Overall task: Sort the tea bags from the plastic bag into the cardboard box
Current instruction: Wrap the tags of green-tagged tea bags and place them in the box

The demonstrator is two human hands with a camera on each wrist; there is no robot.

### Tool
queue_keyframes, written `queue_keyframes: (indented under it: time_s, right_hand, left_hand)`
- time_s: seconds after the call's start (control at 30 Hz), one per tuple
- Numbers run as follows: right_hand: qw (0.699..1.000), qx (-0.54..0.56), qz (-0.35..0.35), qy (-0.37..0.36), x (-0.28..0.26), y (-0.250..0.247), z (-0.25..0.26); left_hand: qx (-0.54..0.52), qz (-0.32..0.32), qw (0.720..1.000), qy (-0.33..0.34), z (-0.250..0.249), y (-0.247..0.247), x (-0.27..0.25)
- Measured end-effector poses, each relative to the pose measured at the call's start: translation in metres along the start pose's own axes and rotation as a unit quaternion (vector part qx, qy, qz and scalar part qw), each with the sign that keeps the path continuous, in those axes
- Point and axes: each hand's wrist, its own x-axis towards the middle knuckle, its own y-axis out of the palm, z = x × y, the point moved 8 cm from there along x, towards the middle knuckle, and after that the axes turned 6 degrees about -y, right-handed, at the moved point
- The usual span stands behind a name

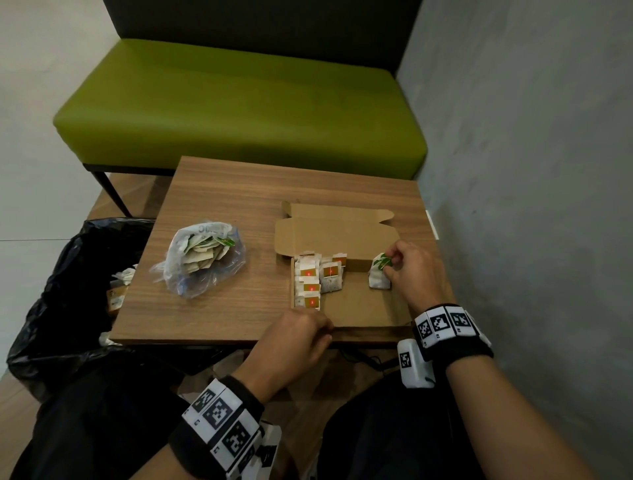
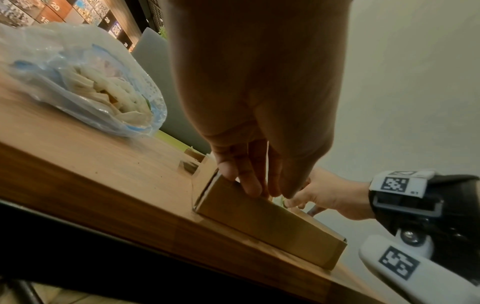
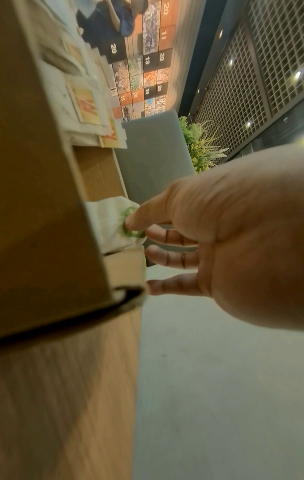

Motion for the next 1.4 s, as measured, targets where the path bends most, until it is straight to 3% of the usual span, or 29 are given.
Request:
queue_keyframes:
  time_s: [0.43, 0.53, 0.63, 0.73, 0.8, 0.9, 1.03, 1.2, 1.4]
  right_hand:
    - [0.999, 0.024, 0.008, 0.04, -0.005, -0.001, -0.006]
    - [0.999, 0.026, 0.008, 0.038, -0.006, -0.003, -0.002]
    - [0.999, 0.029, -0.008, 0.04, -0.009, -0.011, 0.003]
    - [0.997, 0.052, -0.034, 0.045, -0.013, -0.021, 0.016]
    - [0.996, 0.066, -0.038, 0.041, -0.017, -0.02, 0.032]
    - [0.995, 0.098, -0.033, -0.005, -0.021, -0.01, 0.072]
    - [0.992, 0.093, -0.003, -0.087, -0.033, 0.007, 0.138]
    - [0.981, 0.077, 0.038, -0.175, -0.044, 0.026, 0.207]
    - [0.968, 0.071, 0.021, -0.241, -0.036, 0.042, 0.252]
  left_hand:
    - [-0.001, 0.006, 1.0, 0.006, 0.004, -0.003, -0.001]
    - [-0.02, -0.02, 1.0, 0.011, 0.006, -0.015, -0.003]
    - [0.003, -0.137, 0.99, -0.024, 0.024, -0.059, -0.009]
    - [0.108, -0.347, 0.928, -0.08, 0.049, -0.128, -0.029]
    - [0.144, -0.399, 0.89, -0.167, 0.078, -0.159, -0.039]
    - [0.139, -0.327, 0.896, -0.267, 0.124, -0.17, -0.035]
    - [0.13, -0.235, 0.927, -0.261, 0.149, -0.155, -0.026]
    - [0.059, -0.265, 0.932, -0.238, 0.145, -0.153, -0.036]
    - [0.021, -0.265, 0.934, -0.237, 0.135, -0.152, -0.049]
